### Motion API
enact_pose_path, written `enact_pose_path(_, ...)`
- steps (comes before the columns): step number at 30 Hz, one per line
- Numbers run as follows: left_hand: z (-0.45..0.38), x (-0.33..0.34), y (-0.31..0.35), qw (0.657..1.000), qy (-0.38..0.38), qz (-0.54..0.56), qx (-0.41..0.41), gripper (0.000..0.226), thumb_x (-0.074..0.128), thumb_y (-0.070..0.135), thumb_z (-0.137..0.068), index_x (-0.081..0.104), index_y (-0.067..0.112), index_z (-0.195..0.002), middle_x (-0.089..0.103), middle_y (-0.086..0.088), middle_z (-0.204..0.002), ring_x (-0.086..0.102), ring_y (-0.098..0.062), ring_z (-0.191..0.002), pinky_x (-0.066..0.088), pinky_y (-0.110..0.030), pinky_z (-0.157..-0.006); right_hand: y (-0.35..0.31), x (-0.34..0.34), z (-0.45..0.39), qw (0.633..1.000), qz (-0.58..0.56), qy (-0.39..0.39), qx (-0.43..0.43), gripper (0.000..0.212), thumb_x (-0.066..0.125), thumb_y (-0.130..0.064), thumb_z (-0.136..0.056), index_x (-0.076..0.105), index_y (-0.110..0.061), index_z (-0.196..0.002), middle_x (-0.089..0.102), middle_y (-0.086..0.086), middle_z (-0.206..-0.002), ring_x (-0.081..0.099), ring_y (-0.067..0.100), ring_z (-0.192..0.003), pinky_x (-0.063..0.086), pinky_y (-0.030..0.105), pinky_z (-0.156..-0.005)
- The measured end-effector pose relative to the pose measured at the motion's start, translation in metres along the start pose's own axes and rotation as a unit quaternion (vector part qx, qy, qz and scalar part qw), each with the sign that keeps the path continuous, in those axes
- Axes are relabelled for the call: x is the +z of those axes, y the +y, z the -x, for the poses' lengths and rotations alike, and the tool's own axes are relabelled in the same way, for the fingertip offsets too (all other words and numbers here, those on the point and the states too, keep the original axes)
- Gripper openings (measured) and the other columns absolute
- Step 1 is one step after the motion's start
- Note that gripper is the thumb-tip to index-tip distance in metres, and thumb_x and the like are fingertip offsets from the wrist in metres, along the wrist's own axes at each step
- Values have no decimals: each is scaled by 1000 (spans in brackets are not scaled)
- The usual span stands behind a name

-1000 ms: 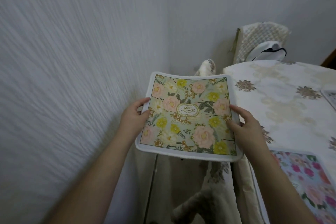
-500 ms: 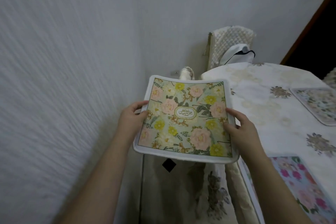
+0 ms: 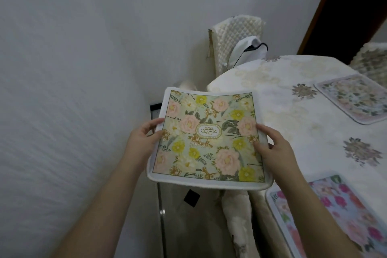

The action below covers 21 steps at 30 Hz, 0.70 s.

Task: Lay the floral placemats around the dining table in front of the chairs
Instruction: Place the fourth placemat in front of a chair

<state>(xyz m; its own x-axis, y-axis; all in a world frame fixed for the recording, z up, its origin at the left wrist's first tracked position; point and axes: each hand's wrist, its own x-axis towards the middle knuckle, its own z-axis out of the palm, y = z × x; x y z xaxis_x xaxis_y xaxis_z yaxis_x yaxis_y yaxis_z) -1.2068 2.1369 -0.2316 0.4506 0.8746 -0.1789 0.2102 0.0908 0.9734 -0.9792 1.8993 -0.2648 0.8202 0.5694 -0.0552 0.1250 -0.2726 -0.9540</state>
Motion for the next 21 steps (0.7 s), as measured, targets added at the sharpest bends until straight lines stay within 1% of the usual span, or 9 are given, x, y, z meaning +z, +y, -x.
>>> enact_pose_path(3,-20,17,7,1000,-28,2,-5,29,63,7,-92,73,33,-101,72,0,-105,75,-20,-78,60,-33,-60,3,-7,-8,1000,-6,27,6,44,62,-11,-92,59,-34,-129,54,-18,-125,66,8,-90,57,26,-68)
enact_pose_path(7,-56,42,12,997,-81,9,-10,26,64,8,-93,72,29,-105,70,1,-109,75,-19,-77,60,-31,-57,12,-13,-15,997,0,71,14,43,62,-12,-93,58,-34,-130,50,-33,-118,65,7,-94,55,24,-71)
enact_pose_path(9,-78,57,14,994,-109,-3,-7,28,65,9,-92,74,32,-104,70,5,-105,75,-15,-75,59,-28,-55,19,-14,-18,994,1,101,27,43,63,-13,-93,58,-36,-129,52,-29,-122,66,9,-94,57,28,-72)
enact_pose_path(11,-102,72,14,989,-148,-21,1,30,67,10,-91,74,36,-103,73,10,-101,75,-15,-77,60,-29,-57,24,-12,-21,990,10,137,43,43,63,-14,-93,58,-37,-129,53,-20,-127,66,13,-96,58,34,-77)
enact_pose_path(13,-125,90,14,982,-187,-32,-2,30,67,9,-91,74,36,-103,75,12,-95,75,-15,-77,60,-29,-57,29,-8,-22,983,21,171,69,43,63,-15,-94,57,-35,-131,51,-17,-129,63,18,-107,57,42,-86)
enact_pose_path(15,-147,107,14,973,-227,-37,-5,30,67,9,-91,74,35,-105,76,15,-90,75,-14,-74,59,-26,-55,33,-3,-21,975,14,205,88,42,62,-15,-94,57,-32,-133,50,-16,-130,61,21,-114,55,47,-93)
enact_pose_path(16,-156,115,14,968,-247,-45,-2,30,68,9,-91,73,35,-106,76,17,-89,75,-13,-74,59,-25,-56,33,-1,-21,970,3,221,101,42,62,-15,-95,57,-31,-133,50,-16,-130,60,21,-116,54,48,-94)
enact_pose_path(18,-172,130,15,959,-278,-49,5,30,69,8,-90,74,32,-108,75,15,-92,75,-11,-76,58,-23,-57,35,4,-20,961,-15,248,125,40,61,-15,-96,57,-31,-133,49,-16,-130,59,21,-117,54,48,-95)
enact_pose_path(21,-190,150,16,947,-314,-65,18,30,69,7,-89,74,30,-108,73,11,-98,74,-8,-76,58,-20,-58,34,9,-19,949,-12,281,142,40,61,-15,-96,57,-33,-131,49,-21,-125,58,21,-118,53,47,-97)
